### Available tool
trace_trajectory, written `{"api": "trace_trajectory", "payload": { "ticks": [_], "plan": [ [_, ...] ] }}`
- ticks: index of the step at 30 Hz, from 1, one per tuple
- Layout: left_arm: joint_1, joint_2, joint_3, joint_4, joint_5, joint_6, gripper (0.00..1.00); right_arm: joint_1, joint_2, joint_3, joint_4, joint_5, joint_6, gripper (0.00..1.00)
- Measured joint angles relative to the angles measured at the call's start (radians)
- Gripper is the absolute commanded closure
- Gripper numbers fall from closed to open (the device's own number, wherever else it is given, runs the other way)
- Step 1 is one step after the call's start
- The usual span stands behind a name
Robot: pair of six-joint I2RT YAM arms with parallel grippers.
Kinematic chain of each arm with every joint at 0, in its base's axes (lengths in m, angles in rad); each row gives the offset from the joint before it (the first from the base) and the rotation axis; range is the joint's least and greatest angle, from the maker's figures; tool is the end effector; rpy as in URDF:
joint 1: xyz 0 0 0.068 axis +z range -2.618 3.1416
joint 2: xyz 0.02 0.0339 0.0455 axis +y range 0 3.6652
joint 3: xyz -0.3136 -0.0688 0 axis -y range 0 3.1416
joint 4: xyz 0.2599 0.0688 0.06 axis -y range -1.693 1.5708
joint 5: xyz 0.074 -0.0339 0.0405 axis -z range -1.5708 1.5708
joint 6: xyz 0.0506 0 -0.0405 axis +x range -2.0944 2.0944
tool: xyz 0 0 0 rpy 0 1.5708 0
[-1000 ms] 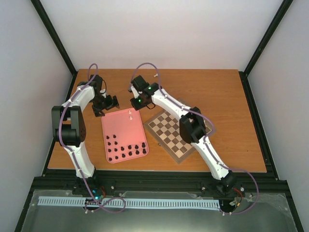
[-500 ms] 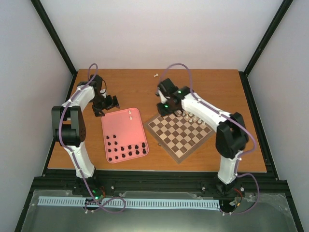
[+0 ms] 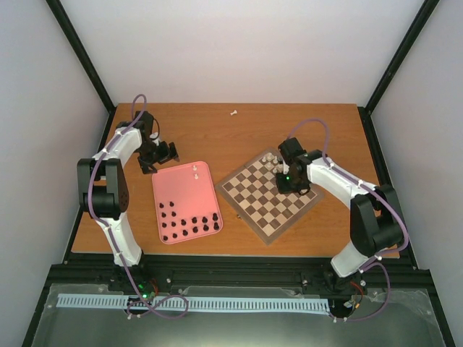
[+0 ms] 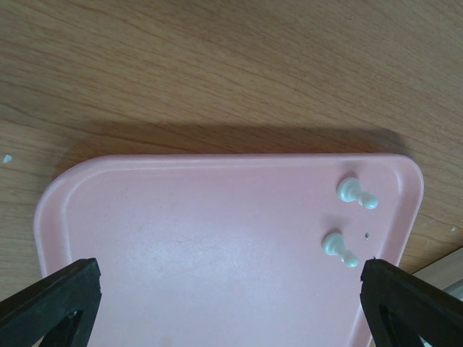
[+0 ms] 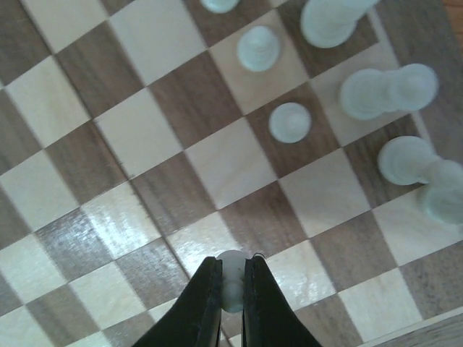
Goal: Set up the chess pieces on the board
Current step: Place the chess piece on the chessboard.
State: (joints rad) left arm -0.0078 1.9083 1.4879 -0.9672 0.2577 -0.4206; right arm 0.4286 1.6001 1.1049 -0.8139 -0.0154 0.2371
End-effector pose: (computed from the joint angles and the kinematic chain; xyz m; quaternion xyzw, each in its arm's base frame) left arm 0.4079 -0.0161 0.2372 -0.1909 0.9690 -0.1443 0.0614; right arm 0.2895 0.1331 0.2359 -0.0958 0.9868 0.0498 0.1208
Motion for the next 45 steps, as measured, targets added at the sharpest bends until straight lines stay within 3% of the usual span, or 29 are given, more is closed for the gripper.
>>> {"api": "trace_trajectory", "payload": {
  "ticks": [15,45],
  "plan": [
    [-0.001,0.0,0.0,0.0,-0.003,0.0,0.0,-0.114,0.066,-0.014,0.061,0.022,-0.006,0.96],
    [-0.001,0.0,0.005,-0.001,-0.003,0.001,0.0,-0.121,0.099,-0.011,0.094,0.034,-0.02,0.94]
  ]
}}
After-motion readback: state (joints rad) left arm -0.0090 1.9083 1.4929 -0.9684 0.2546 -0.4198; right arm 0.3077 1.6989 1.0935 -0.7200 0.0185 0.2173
